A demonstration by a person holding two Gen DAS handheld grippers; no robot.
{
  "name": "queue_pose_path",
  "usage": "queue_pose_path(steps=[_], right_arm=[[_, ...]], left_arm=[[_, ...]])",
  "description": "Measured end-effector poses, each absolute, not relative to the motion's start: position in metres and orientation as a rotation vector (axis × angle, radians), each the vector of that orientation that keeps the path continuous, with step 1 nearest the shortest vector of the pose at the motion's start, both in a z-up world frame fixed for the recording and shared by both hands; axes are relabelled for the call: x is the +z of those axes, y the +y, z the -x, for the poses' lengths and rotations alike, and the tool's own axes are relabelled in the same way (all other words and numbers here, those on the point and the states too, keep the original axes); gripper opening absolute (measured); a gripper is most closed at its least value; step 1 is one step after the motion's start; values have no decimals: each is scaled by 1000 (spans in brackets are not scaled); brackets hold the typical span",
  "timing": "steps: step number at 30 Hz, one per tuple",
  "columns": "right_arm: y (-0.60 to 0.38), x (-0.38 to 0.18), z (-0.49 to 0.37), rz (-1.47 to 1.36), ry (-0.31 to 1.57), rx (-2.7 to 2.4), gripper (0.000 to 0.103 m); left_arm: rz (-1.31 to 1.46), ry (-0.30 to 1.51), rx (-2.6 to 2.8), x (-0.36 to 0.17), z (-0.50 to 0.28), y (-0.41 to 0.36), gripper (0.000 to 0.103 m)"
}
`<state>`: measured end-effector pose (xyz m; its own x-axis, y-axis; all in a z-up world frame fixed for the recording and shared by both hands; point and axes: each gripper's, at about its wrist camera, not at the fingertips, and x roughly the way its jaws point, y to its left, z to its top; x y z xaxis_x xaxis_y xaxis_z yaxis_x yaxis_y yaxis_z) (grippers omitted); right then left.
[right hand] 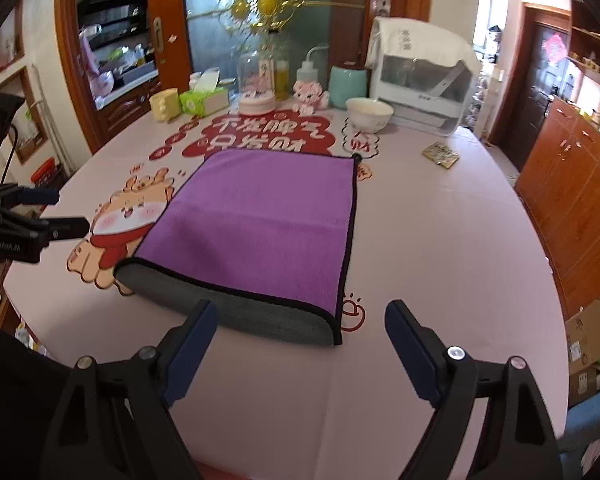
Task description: Fold towel
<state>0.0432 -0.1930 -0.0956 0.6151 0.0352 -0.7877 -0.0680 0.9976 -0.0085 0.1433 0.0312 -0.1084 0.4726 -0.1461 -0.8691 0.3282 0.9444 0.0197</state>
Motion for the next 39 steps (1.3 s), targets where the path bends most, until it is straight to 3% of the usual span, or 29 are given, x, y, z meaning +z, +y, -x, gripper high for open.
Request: queue_pose_path(steps=[12, 28, 34, 39], right_arm=[[-206, -141, -77, 95, 1010, 196, 83], [-214, -186, -111, 75, 1137, 291, 64], [-215, -197, -114, 56, 1177, 305, 61], [-216, -203, -115, 51, 1205, 319, 59]], left_arm=[[-171, 1104, -377, -161, -178, 31, 102], [-194, 1276, -447, -217, -205, 29, 100], [-178, 1312, -490, -225, -207, 25, 91], [-168, 1338, -490, -233, -208, 21, 79]])
